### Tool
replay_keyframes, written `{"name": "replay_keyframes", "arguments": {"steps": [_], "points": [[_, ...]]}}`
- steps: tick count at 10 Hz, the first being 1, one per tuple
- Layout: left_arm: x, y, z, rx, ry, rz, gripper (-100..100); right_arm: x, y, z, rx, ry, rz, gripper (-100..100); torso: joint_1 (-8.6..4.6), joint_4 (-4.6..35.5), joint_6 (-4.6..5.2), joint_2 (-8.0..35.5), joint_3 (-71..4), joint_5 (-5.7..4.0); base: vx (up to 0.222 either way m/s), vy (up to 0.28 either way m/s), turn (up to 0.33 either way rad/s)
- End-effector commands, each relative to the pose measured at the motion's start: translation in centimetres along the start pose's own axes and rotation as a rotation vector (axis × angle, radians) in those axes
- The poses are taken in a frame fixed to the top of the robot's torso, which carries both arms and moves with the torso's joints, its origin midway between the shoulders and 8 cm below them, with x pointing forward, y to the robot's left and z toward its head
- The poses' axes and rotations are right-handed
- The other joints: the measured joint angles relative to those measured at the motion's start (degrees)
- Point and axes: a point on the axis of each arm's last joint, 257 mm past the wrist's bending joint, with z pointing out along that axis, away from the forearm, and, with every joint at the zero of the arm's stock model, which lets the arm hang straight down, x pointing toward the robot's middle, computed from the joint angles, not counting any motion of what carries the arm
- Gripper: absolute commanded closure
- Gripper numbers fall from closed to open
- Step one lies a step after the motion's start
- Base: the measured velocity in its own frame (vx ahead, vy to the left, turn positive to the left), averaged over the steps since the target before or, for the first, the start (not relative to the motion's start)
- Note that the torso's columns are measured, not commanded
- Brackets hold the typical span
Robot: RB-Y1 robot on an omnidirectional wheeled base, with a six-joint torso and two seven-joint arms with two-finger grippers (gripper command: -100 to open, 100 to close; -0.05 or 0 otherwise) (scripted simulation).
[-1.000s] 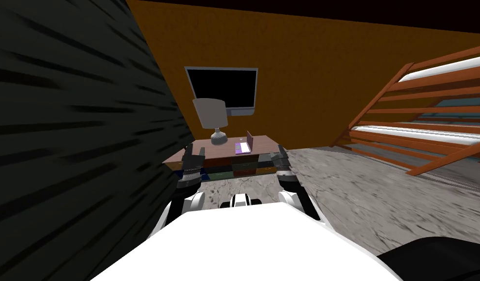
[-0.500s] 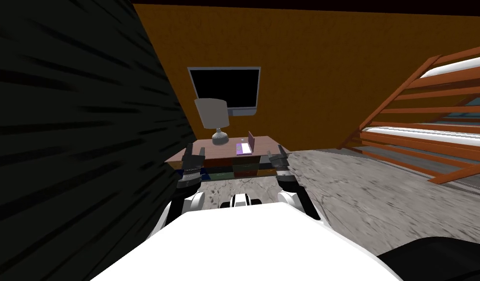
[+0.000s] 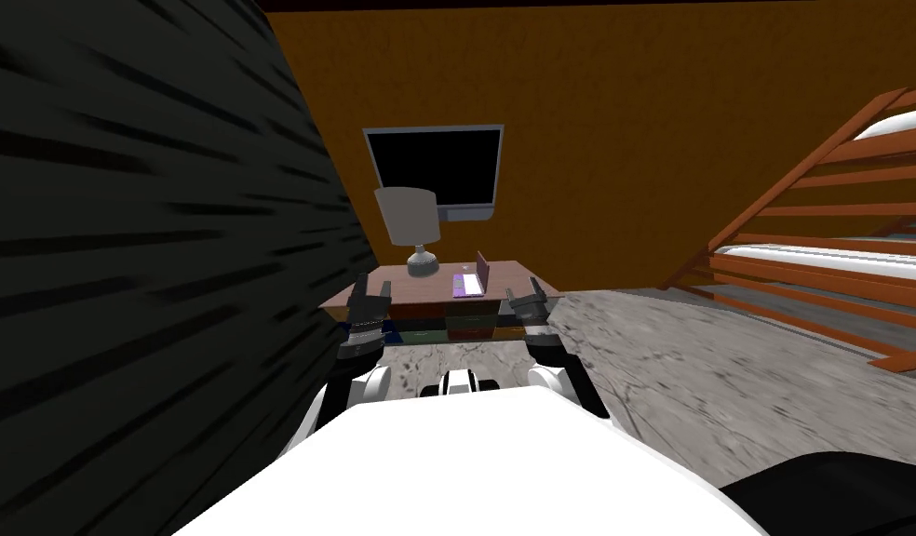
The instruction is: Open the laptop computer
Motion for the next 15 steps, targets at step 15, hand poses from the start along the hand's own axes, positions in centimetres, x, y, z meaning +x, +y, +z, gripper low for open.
{"name": "replay_keyframes", "arguments": {"steps": [15], "points": [[0.0, 0.0, 0.0, 0.000, 0.000, 0.000, 0, 1.2, -4.1, -1.5, 0.078, -0.114, 0.749, -100, 0.04, 0.01, 0.02, 0.04, 0.02, 0.01, 0.050, -0.027, 0.055]]}}
